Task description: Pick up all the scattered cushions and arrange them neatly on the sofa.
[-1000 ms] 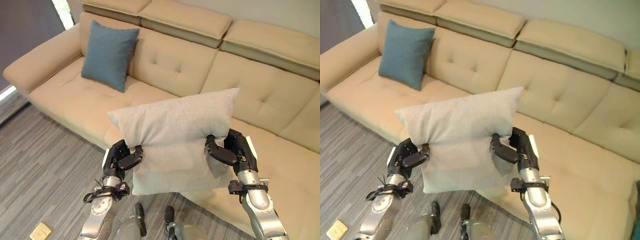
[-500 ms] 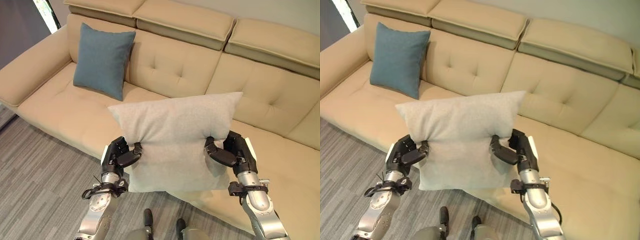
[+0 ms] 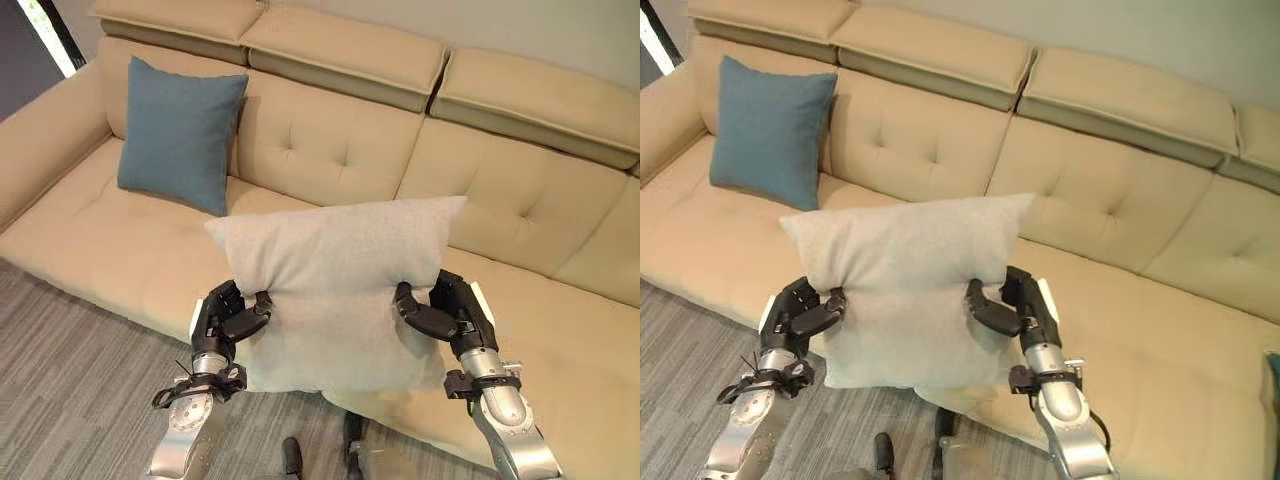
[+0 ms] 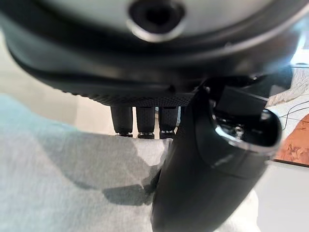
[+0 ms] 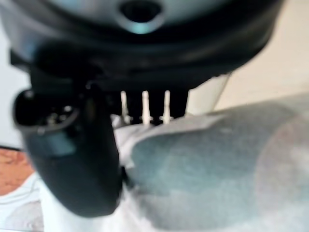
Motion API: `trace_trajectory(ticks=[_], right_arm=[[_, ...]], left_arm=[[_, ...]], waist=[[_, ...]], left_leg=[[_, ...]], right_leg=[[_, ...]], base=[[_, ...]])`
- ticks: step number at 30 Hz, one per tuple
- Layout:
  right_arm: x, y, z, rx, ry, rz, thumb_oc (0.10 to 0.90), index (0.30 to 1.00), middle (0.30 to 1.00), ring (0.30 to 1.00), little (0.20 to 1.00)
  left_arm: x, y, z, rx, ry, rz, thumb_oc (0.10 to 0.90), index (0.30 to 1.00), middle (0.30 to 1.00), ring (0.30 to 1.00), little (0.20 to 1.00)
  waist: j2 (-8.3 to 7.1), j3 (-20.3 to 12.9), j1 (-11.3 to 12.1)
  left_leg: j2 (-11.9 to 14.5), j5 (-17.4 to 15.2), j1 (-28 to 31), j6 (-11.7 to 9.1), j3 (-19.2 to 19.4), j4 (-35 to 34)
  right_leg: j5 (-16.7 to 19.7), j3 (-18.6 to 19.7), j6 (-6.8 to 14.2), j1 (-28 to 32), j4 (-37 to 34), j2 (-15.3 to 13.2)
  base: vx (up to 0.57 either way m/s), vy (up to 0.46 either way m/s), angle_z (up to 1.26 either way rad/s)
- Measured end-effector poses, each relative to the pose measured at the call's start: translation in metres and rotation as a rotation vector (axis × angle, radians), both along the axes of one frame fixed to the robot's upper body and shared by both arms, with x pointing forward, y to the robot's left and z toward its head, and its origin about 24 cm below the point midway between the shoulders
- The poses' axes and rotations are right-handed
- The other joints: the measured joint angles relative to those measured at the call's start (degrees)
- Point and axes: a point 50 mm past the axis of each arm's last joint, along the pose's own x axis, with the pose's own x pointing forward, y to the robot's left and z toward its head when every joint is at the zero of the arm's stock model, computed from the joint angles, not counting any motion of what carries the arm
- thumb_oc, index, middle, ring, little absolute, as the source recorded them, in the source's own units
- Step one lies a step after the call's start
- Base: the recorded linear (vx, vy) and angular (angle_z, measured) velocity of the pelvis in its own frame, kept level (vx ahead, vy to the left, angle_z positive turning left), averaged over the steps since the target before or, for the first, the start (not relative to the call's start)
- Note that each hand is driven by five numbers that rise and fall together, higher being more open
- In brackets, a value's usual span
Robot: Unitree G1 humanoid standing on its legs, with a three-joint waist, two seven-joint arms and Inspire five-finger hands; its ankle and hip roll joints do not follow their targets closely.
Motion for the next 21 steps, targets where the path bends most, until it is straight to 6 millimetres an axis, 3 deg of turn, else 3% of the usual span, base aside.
trace_trajectory(ticks=[1, 2, 3, 4, 5, 6, 8, 11, 13, 16, 17, 18, 21], right_arm=[[0.000, -0.001, 0.000, 0.005, 0.000, -0.007, 0.400, 0.300, 0.300, 0.300, 0.300], [0.000, -0.003, -0.003, 0.004, 0.010, -0.016, 0.400, 0.300, 0.300, 0.300, 0.300], [0.000, -0.007, -0.002, 0.006, 0.010, -0.031, 0.400, 0.300, 0.300, 0.300, 0.300], [0.000, -0.008, -0.001, 0.004, 0.005, -0.033, 0.400, 0.300, 0.300, 0.300, 0.300], [0.000, -0.008, -0.001, 0.005, 0.005, -0.037, 0.400, 0.300, 0.300, 0.300, 0.300], [-0.001, -0.010, -0.002, 0.009, 0.009, -0.043, 0.400, 0.300, 0.300, 0.300, 0.300], [-0.001, -0.012, -0.001, 0.015, 0.005, -0.050, 0.400, 0.300, 0.300, 0.300, 0.300], [0.000, -0.015, 0.000, 0.007, 0.005, -0.056, 0.400, 0.300, 0.300, 0.300, 0.300], [-0.001, -0.016, -0.001, 0.005, 0.010, -0.060, 0.400, 0.300, 0.300, 0.300, 0.300], [-0.001, -0.021, 0.001, -0.011, 0.007, -0.066, 0.400, 0.300, 0.300, 0.300, 0.300], [-0.001, -0.024, 0.003, -0.019, 0.002, -0.076, 0.400, 0.300, 0.300, 0.300, 0.300], [-0.001, -0.024, 0.003, -0.018, 0.001, -0.078, 0.400, 0.300, 0.300, 0.300, 0.300], [-0.001, -0.022, 0.002, -0.011, 0.001, -0.075, 0.400, 0.300, 0.300, 0.300, 0.300]], left_arm=[[0.001, -0.001, 0.001, -0.001, -0.002, -0.003, 0.400, 0.300, 0.300, 0.300, 0.300], [0.001, -0.002, 0.001, -0.002, -0.001, -0.007, 0.400, 0.300, 0.300, 0.300, 0.300], [0.003, -0.008, 0.001, -0.006, -0.005, -0.031, 0.400, 0.300, 0.300, 0.300, 0.300], [0.002, -0.009, 0.000, -0.011, -0.002, -0.034, 0.400, 0.300, 0.300, 0.300, 0.300], [0.002, -0.009, 0.000, -0.012, 0.000, -0.033, 0.400, 0.300, 0.300, 0.300, 0.300], [0.002, -0.010, 0.001, -0.014, -0.003, -0.038, 0.400, 0.300, 0.300, 0.300, 0.300], [0.003, -0.012, 0.005, -0.017, -0.023, -0.047, 0.400, 0.300, 0.300, 0.300, 0.300], [0.002, -0.014, 0.004, -0.017, -0.019, -0.056, 0.400, 0.300, 0.300, 0.300, 0.300], [0.002, -0.015, 0.005, -0.016, -0.019, -0.060, 0.400, 0.300, 0.300, 0.300, 0.300], [0.003, -0.019, 0.004, -0.018, -0.016, -0.075, 0.400, 0.300, 0.300, 0.300, 0.300], [0.003, -0.022, 0.004, -0.020, -0.016, -0.086, 0.400, 0.300, 0.300, 0.300, 0.300], [0.002, -0.022, 0.003, -0.016, -0.013, -0.092, 0.400, 0.300, 0.300, 0.300, 0.300], [0.005, -0.016, 0.007, 0.020, -0.022, -0.099, 0.400, 0.300, 0.300, 0.300, 0.300]], waist=[[-0.31, 0.04, -0.31], [-1.31, -0.03, -0.39], [-2.27, 0.10, 0.13], [-2.00, -0.03, 0.78], [-1.51, -0.18, 1.24], [-0.89, -0.57, 0.92], [-1.11, -0.47, 0.11], [-1.29, -0.38, -0.48], [-1.98, 0.02, -0.35], [-1.24, 0.00, -1.13], [0.56, -0.07, -1.44], [1.18, -0.27, -1.35], [0.81, -0.35, -1.25]], left_leg=[[0.55, -1.10, -1.15, -2.05, -0.71, 3.88], [0.26, -1.60, -3.57, -2.83, -1.36, 9.82], [0.25, -2.69, -10.64, -4.14, -1.34, 25.45], [1.05, -2.43, -13.94, -4.48, -1.53, 32.93], [1.65, -3.84, -15.40, -3.99, -2.28, 35.44], [2.20, -5.20, -15.41, -2.16, -4.12, 30.85], [2.12, -4.95, -13.98, -1.87, -5.96, 20.64], [2.35, -3.23, -12.46, -4.35, -11.16, 7.72], [2.41, -2.14, -13.03, -5.68, -14.57, 5.75], [3.52, 0.65, -10.67, -5.06, -14.35, 5.06], [4.27, 5.68, -7.69, -2.71, -13.59, 3.38], [4.85, 5.11, -6.31, -2.99, -13.22, 1.87], [1.75, 5.26, -4.90, -1.73, -11.35, 0.19]], right_leg=[[-1.43, -0.64, -1.62, 0.72, 0.33, 0.49], [-2.41, -1.26, -2.70, 1.02, 0.69, -0.31], [-3.46, -0.11, -4.14, 1.70, 0.85, -1.45], [-3.59, 0.48, -4.78, 2.51, 0.57, -1.23], [-3.06, 0.49, -4.68, 3.39, 0.24, -0.81], [-3.47, 1.20, -4.64, 4.47, -0.43, 0.07], [-3.21, 2.23, -5.30, 4.67, -1.03, 0.71], [-2.64, 6.21, -5.37, 6.10, -2.84, 2.22], [-2.65, 7.60, -5.23, 7.81, -4.14, 2.34], [-3.19, 8.31, -4.16, 9.90, -5.11, 2.33], [-3.75, 8.59, -2.85, 11.06, -5.33, 3.13], [-4.41, 8.83, -1.92, 11.28, -5.14, 3.16], [-5.30, 9.67, 0.71, 10.54, -3.85, -0.29]], base=[[0.17, -0.157, 0.29], [0.11, -0.082, 0.29], [0.10, -0.018, 0.01], [0.10, 0.003, -0.30], [0.18, 0.047, -0.45], [0.15, 0.043, -0.36], [0.16, 0.080, -0.35], [0.17, 0.127, -0.61], [0.14, 0.143, -0.63], [0.16, 0.216, -0.29], [0.16, 0.248, -0.20], [0.09, 0.149, -0.25], [0.11, 0.223, -0.24]])
